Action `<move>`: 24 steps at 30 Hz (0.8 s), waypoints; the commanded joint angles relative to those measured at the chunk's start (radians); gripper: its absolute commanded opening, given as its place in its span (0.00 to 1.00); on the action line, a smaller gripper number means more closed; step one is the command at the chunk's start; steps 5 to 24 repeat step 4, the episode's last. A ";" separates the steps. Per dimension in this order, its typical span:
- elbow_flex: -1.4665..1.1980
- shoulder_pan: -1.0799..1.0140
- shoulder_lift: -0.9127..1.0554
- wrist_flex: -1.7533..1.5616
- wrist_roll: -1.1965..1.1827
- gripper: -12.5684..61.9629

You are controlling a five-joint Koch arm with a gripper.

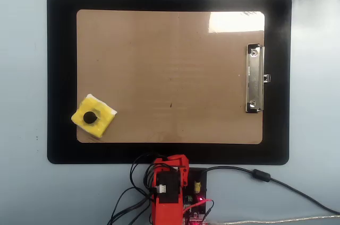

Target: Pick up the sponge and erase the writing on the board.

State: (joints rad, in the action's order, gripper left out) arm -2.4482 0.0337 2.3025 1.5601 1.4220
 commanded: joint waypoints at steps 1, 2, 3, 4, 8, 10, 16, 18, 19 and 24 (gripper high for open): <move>-0.006 0.017 0.048 0.067 -0.011 0.63; -0.006 0.017 0.048 0.067 -0.011 0.63; -0.006 0.017 0.048 0.067 -0.011 0.63; -0.006 0.017 0.048 0.067 -0.011 0.63; -0.006 0.017 0.048 0.067 -0.011 0.63; -0.006 0.017 0.048 0.067 -0.011 0.63; -0.006 0.017 0.048 0.067 -0.011 0.63; -0.006 0.017 0.048 0.067 -0.011 0.63; -0.006 0.017 0.048 0.067 -0.011 0.63; -0.006 0.017 0.048 0.067 -0.011 0.63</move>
